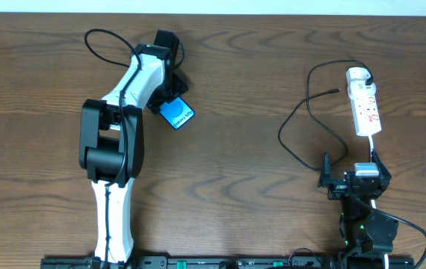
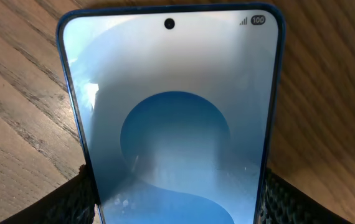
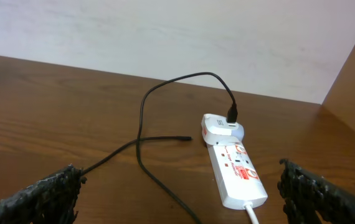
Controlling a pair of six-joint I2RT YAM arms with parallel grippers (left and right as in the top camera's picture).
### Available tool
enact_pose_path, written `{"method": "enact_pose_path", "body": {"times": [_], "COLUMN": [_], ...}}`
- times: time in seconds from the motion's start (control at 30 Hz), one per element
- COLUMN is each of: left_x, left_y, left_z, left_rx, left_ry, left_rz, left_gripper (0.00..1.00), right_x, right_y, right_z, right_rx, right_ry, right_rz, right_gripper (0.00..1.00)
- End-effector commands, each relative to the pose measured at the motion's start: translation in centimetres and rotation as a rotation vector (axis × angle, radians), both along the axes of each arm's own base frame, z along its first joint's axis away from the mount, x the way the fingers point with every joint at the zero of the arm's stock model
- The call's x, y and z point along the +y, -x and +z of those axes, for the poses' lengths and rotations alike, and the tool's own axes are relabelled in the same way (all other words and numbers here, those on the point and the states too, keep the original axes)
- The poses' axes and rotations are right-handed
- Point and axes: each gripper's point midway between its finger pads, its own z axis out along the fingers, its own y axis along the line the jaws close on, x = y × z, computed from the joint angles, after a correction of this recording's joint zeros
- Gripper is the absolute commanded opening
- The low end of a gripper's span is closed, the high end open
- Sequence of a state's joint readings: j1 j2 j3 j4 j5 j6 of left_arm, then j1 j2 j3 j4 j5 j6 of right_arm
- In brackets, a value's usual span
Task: Plug charger to phone and switch on socket
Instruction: 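Lift the smartphone with the left gripper and hold it upright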
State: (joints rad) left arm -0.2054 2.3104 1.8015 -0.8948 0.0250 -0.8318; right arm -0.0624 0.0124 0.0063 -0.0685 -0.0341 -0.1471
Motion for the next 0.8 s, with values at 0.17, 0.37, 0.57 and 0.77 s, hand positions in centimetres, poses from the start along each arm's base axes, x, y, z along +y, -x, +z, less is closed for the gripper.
{"method": "enact_pose_path", "body": {"times": [0.17, 0.37, 0.57, 0.77], "left_x": [-0.6, -0.4, 0.0, -0.1], "left_y": [5.6, 6.1, 5.4, 5.1], "left_z": [-6.0, -5.6, -2.9, 0.3], "left_rx": [0.244, 0.263, 0.24, 0.19], "left_ry": [0.035, 0.032, 0.039, 0.048], "left_rz": [-0.032, -0.037, -0.067, -0.093], "left_gripper": [0.72, 0.72, 0.71, 0.7], "right_x": [0.3, 0.3, 0.3, 0.3], "right_y": [0.0, 0.0, 0.0, 0.0], "right_z": [0.0, 0.0, 0.0, 0.0], "right_rx": [-0.001, -0.001, -0.001, -0.001], "right_ry": [0.003, 0.003, 0.003, 0.003], "right_rz": [0.014, 0.014, 0.014, 0.014], "right_gripper": [0.99, 0.99, 0.99, 0.99]}}
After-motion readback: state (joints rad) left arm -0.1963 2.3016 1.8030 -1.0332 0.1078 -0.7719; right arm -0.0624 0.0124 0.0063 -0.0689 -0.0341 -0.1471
